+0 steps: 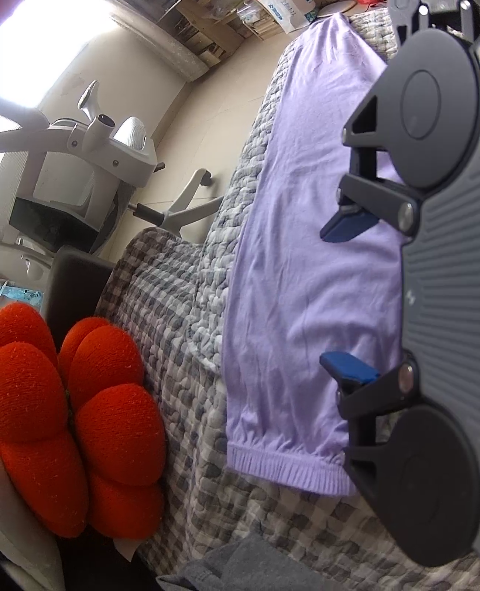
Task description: Fold clothes
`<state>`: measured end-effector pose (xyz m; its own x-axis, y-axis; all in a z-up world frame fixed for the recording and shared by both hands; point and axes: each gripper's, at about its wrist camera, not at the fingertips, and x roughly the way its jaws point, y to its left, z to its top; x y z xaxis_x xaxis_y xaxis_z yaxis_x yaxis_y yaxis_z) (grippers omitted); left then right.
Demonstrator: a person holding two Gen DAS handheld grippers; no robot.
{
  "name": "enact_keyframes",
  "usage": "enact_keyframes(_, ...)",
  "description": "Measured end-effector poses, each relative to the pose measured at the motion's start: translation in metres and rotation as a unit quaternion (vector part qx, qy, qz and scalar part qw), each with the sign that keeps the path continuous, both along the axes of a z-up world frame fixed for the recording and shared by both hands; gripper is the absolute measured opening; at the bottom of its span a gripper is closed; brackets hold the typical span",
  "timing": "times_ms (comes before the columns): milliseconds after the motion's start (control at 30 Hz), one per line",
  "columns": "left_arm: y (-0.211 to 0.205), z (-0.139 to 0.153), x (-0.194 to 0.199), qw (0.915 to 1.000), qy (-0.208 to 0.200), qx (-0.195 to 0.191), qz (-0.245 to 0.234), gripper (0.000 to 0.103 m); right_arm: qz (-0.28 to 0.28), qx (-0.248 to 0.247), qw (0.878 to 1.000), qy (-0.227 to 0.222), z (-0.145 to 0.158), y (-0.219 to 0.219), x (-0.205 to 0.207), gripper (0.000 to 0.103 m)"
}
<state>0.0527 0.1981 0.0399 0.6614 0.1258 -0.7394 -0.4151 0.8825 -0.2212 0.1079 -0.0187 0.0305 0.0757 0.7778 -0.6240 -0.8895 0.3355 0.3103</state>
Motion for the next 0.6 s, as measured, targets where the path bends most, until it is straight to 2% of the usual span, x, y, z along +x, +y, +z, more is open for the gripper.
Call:
enact_keyframes(233,0.014,-0.005,-0.001,0.9998,0.011,0.002,0.015,0.067,0.011,-0.001,1.000,0.008,0.003,-0.007,0.002,0.006)
enact_keyframes(333,0.024,-0.009,0.000,0.9994,0.018,0.000,0.028,0.067,0.027,-0.024,0.999,-0.010,-0.007,-0.004,-0.004,0.006)
enact_keyframes(467,0.041,-0.014,-0.001,0.9984,0.026,-0.006,0.050,0.068,0.065,0.010,0.997,-0.045,-0.001,-0.011,-0.015,0.007)
enact_keyframes(600,0.052,-0.020,-0.001,0.9972,0.029,-0.008,0.069,0.068,0.069,-0.013,0.996,-0.056,-0.013,-0.008,-0.016,0.006)
